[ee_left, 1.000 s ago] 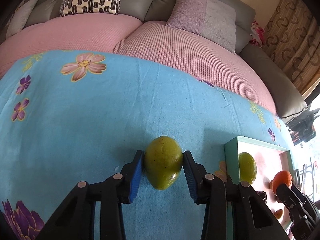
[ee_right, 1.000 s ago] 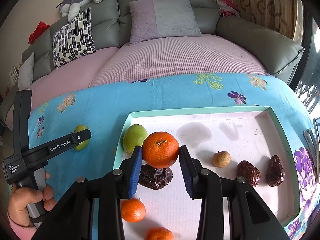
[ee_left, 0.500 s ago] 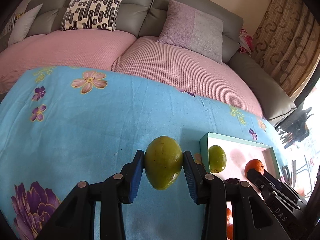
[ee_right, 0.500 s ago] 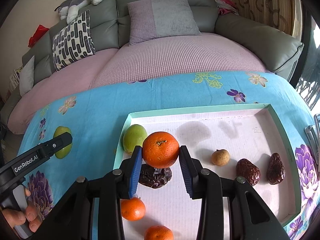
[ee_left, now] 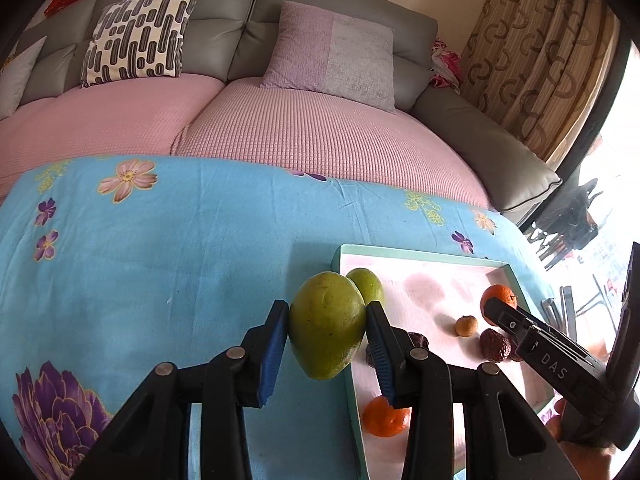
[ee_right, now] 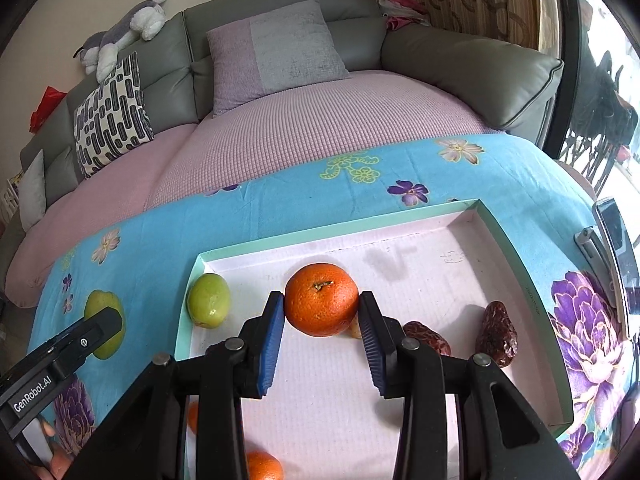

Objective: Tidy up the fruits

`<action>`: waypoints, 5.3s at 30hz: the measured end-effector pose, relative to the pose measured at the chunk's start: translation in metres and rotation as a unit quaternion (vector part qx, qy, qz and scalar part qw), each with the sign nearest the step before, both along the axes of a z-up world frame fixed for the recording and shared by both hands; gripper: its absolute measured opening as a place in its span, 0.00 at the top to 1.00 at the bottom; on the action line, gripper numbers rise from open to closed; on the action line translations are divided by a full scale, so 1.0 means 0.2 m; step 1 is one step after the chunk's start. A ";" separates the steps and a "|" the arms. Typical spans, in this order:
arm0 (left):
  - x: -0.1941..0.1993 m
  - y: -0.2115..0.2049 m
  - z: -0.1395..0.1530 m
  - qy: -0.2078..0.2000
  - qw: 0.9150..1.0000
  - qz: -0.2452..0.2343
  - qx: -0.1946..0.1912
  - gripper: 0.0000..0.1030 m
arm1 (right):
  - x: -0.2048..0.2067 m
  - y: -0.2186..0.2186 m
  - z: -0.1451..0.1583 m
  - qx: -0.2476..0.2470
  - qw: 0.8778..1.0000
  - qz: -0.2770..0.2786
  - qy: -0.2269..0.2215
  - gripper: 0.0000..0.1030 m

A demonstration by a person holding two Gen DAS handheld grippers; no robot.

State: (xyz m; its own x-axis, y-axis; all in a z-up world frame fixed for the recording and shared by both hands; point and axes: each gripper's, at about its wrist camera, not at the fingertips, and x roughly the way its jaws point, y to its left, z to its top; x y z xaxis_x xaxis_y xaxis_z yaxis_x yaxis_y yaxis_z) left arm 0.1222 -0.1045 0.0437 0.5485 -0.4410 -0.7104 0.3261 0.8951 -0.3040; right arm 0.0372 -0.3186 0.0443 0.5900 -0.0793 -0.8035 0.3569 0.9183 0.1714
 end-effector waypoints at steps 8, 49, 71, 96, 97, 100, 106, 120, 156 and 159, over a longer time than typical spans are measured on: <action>0.01 -0.19 0.05 -0.027 0.998 -0.053 0.002 0.59 | -0.10 -0.26 0.02 -0.012 0.997 -0.076 -0.022 0.62; 0.23 -0.68 -0.24 0.047 0.986 -0.121 0.101 0.59 | 0.07 -0.35 -0.27 -0.009 0.998 -0.052 0.036 0.62; 0.19 -0.61 -0.10 0.028 0.990 -0.099 0.098 0.49 | 0.07 -0.36 -0.23 -0.015 0.997 -0.057 0.041 0.53; 0.33 -0.26 -0.14 -0.010 0.984 0.080 0.156 0.00 | 0.09 -0.30 -0.19 -0.026 0.999 -0.035 0.021 0.09; 0.32 -0.25 -0.14 -0.013 0.984 0.083 0.156 0.00 | 0.09 -0.30 -0.18 -0.024 0.999 -0.033 0.019 0.09; 0.31 -0.22 -0.15 -0.021 0.984 0.090 0.154 0.00 | 0.09 -0.28 -0.18 -0.021 0.999 -0.027 0.016 0.09; 0.26 -0.20 -0.15 -0.017 0.983 0.086 0.159 0.00 | 0.07 -0.27 -0.15 -0.014 0.999 -0.028 0.014 0.09; -0.12 -0.03 -0.19 -0.048 0.961 0.134 0.236 0.00 | -0.08 -0.13 -0.07 -0.022 1.000 0.003 0.013 0.09; -0.52 0.41 -0.19 -0.005 0.959 0.158 0.235 0.00 | -0.53 0.29 -0.02 -0.025 0.997 0.076 0.009 0.09; -0.50 0.41 -0.22 0.003 0.960 0.154 0.232 0.00 | -0.53 0.26 -0.04 -0.021 0.998 0.066 0.014 0.09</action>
State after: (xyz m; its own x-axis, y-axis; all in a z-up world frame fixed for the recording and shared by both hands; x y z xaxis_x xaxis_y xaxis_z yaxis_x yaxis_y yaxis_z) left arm 0.0217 -0.0220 0.0004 0.5977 0.1060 -0.7947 0.0227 0.9886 0.1490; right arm -0.0685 -0.2661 0.0365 0.5753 -0.0361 -0.8172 0.2364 0.9637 0.1238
